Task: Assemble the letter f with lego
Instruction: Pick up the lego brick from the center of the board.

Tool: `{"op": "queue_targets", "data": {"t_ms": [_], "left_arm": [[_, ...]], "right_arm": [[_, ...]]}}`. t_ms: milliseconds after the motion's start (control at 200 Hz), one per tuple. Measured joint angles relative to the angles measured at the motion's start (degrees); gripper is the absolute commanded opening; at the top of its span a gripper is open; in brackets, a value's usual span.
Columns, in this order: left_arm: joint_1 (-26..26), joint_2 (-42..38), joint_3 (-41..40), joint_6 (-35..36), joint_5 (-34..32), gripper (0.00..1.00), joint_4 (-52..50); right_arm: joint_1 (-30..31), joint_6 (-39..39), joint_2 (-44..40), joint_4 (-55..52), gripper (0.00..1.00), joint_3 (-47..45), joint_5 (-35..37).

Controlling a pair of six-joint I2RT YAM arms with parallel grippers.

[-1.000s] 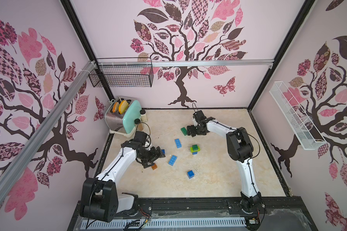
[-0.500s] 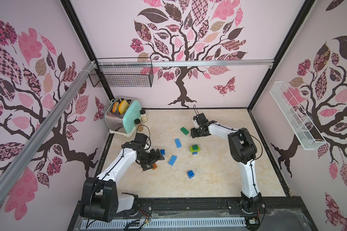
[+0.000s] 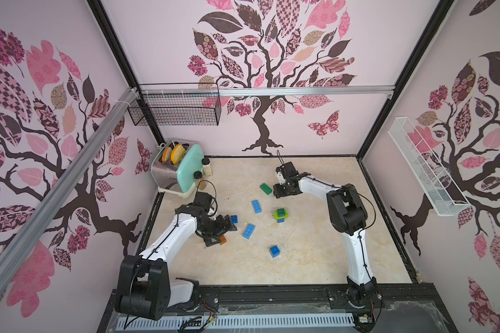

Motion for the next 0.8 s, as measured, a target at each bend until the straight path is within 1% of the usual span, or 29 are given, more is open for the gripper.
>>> {"op": "queue_targets", "data": {"t_ms": [565, 615, 800], "left_arm": [[0.00, 1.01, 0.00, -0.04, 0.00, 0.91, 0.15], [0.00, 1.01, -0.04, -0.07, 0.00, 0.91, 0.20], [0.00, 1.01, -0.94, -0.22, 0.00, 0.91, 0.46]], "right_arm": [[1.07, -1.70, 0.37, -0.87, 0.46, 0.74, 0.76], [1.18, -1.86, 0.37, -0.94, 0.43, 0.74, 0.90], [1.60, -2.08, 0.37, -1.22, 0.38, 0.74, 1.55]]}}
